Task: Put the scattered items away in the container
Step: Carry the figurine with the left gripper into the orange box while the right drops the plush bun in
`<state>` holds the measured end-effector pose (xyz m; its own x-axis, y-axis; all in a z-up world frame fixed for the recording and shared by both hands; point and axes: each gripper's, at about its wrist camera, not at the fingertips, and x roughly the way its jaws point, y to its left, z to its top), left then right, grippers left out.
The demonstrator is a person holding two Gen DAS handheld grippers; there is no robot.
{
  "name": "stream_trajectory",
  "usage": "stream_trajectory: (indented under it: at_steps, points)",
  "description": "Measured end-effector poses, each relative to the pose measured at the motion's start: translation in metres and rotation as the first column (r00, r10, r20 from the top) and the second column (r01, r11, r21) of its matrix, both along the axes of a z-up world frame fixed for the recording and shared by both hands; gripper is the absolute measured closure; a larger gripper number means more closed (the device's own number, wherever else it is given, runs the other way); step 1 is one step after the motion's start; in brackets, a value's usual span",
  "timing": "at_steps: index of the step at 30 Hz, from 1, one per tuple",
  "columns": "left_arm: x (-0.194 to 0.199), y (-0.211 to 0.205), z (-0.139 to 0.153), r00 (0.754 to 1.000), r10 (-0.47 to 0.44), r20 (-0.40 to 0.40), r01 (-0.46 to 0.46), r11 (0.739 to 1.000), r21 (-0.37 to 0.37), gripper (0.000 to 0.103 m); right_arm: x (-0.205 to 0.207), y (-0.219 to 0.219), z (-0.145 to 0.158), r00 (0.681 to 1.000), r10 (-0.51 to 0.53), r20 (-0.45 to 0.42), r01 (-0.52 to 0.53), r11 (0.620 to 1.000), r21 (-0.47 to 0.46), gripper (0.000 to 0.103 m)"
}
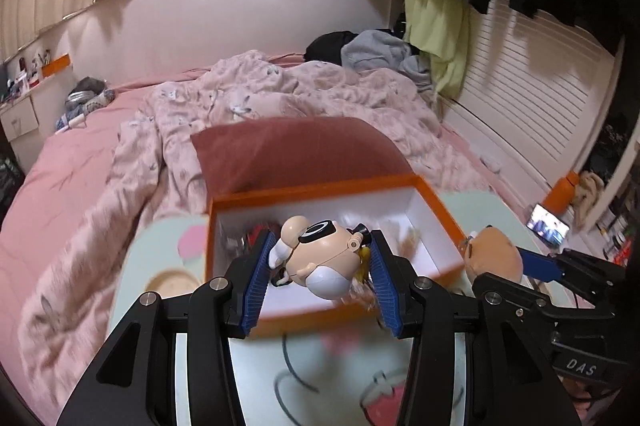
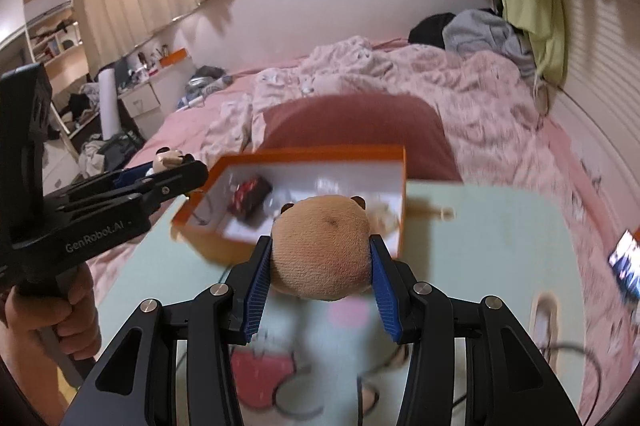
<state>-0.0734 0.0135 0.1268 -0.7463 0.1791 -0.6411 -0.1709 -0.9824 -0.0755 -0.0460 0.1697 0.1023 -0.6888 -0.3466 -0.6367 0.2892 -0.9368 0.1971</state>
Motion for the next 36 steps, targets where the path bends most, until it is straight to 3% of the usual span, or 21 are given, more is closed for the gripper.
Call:
stream_trajectory:
  at_steps: [5, 12, 18, 21, 23, 31, 36]
  points:
    - [-0.042, -0.004, -0.009, 0.997, 0.023, 0.074, -0.024, 1.0, 0.008, 0.055, -0.045, -0.016, -0.001, 0.999, -0.031, 0.027, 0.029, 0.997, 0.078, 0.057]
    - [-0.065, -0.001, -0.03, 0.991, 0.032, 0.133, -0.023, 0.997, -0.068, 0.055, -0.094, -0.025, -0.02, 0.99, -0.081, 0.115, 0.066, 0.989, 0.131, 0.056]
    - [-0.077, -0.009, -0.04, 0.978, 0.053, 0.201, -0.049, 0.999, -0.023, 0.054, -0.108, -0.028, -0.031, 0.981, -0.119, 0.155, 0.094, 0.983, 0.16, 0.048]
    - [-0.079, -0.014, -0.044, 0.97, 0.055, 0.236, -0.056, 0.998, -0.003, 0.054, -0.104, -0.025, -0.028, 0.982, -0.127, 0.142, 0.106, 0.983, 0.151, 0.04]
    - [-0.076, -0.017, -0.041, 0.973, 0.059, 0.225, -0.062, 0.998, 0.006, 0.048, -0.098, -0.022, -0.024, 0.984, -0.131, 0.121, 0.113, 0.983, 0.148, 0.034]
    - [-0.035, -0.021, -0.018, 0.986, 0.055, 0.156, -0.055, 0.998, 0.001, 0.044, -0.047, -0.019, -0.008, 0.993, -0.094, 0.066, 0.084, 0.986, 0.141, 0.033]
    - [0.014, -0.005, -0.018, 0.991, -0.007, 0.131, 0.012, 0.999, -0.038, 0.044, 0.003, -0.02, -0.019, 0.993, -0.051, 0.111, 0.033, 0.986, 0.162, 0.031]
